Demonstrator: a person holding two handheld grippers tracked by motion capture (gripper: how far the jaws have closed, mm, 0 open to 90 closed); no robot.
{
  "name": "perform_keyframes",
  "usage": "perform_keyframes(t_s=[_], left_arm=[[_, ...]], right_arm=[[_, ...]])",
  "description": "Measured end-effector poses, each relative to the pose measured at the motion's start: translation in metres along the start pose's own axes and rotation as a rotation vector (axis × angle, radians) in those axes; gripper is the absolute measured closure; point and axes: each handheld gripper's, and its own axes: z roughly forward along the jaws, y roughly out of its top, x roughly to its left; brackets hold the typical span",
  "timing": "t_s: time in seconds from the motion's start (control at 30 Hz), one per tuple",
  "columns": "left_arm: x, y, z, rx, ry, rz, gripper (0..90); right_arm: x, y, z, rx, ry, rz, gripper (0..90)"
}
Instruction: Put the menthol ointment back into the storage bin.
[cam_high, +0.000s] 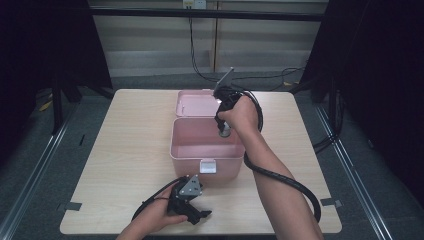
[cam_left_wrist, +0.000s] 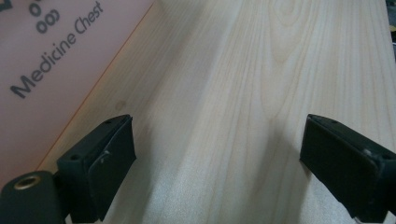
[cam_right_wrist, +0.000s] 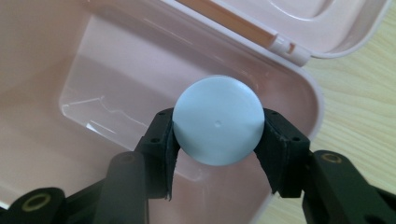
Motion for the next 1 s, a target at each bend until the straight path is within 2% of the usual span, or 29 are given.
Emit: perform_keyframes(t_s=[0.2, 0.5, 1.0], left_arm=[[0.0, 0.0, 0.0, -0.001, 0.0, -0.001, 9.5], [0.0, 0.0, 0.0, 0.0, 0.0, 0.001, 9.6], [0.0, 0.0, 0.0, 0.0, 0.002, -0.004, 9.5]], right_arm=[[0.005, 0.001, 0.01, 0.006, 0.004, 0.016, 50.3], [0.003, -0.001, 0.024, -0.006, 0.008, 0.064, 50.3], [0.005, -0.002, 0.036, -0.034, 0.0, 0.155, 50.3]])
